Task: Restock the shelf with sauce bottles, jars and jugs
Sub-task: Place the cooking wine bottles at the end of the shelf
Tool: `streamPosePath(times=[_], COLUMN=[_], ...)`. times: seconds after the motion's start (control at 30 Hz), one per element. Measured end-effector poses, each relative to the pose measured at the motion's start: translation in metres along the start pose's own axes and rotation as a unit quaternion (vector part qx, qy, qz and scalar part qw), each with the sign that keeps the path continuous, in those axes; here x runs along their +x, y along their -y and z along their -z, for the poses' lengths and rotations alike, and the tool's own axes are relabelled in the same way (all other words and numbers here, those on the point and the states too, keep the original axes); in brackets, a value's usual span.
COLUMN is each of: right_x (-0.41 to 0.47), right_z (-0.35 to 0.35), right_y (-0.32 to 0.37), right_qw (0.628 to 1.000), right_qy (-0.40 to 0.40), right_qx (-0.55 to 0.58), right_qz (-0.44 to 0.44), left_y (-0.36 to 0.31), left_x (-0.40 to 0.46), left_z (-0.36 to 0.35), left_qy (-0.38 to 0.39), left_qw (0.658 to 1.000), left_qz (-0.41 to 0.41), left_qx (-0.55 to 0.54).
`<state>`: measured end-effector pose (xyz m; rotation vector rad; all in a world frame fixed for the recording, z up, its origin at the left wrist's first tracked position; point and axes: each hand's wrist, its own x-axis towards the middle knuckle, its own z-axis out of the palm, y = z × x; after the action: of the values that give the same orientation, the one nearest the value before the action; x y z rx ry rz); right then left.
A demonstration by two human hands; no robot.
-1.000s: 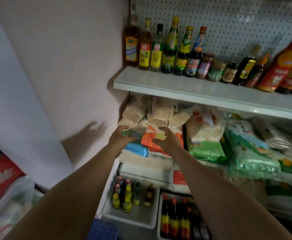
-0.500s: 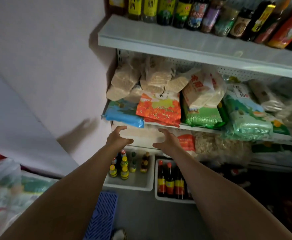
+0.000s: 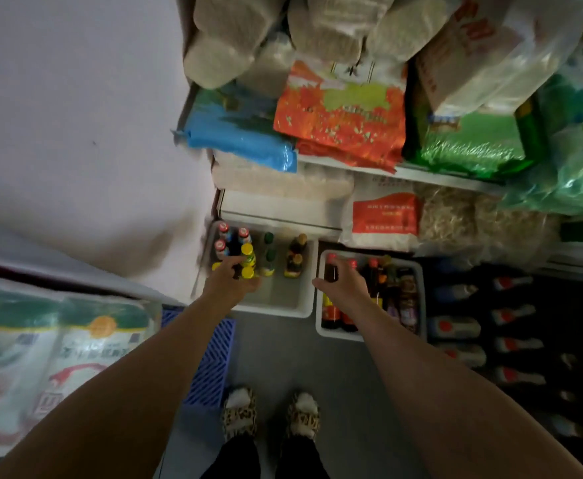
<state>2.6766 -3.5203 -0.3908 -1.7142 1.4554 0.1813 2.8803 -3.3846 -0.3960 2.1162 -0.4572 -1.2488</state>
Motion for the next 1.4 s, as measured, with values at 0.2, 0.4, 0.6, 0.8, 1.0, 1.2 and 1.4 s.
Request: streamPosePath(times=[0.2, 0.4, 0.6, 0.8, 1.0, 1.2, 1.4], right_x=[0.086, 0.188, 0.276, 0.312, 0.312, 0.303, 0.288], right_z=[-0.073, -0.145, -0.2, -0.22, -0.233, -0.222, -0.206], right_y=[-0.07, -0.142, -0.192, -0.212, -0.229, -0.238, -0.247], right_qw=[0.998, 0.986, 0.965, 0.95, 0.949, 0.948, 0.95], right_qy=[-0.019, -0.046, -0.087, -0.103, -0.086, 0.013, 0.097], right_qx=[0.06, 0.159, 0.227, 0.262, 0.259, 0.252, 0.217], right_qz=[-0.008, 0.016, 0.095, 0.131, 0.16, 0.195, 0.202], left_y=[0.075, 0.136, 0.167, 0.166, 0.171, 0.163, 0.132], left_x=[0.087, 0.2, 0.299, 0.338, 0.339, 0.328, 0.298], left_z=[-0.071, -0.154, -0.21, -0.241, -0.252, -0.235, -0.226], left_qy=[0.011, 0.05, 0.066, 0.023, -0.022, -0.005, 0.051], left_qw=[1.0, 0.995, 0.984, 0.976, 0.971, 0.961, 0.959], left_qz=[0.002, -0.084, -0.161, -0.216, -0.237, -0.275, -0.274], left_qx=[-0.019, -0.007, 0.025, 0.025, -0.031, -0.011, -0.052])
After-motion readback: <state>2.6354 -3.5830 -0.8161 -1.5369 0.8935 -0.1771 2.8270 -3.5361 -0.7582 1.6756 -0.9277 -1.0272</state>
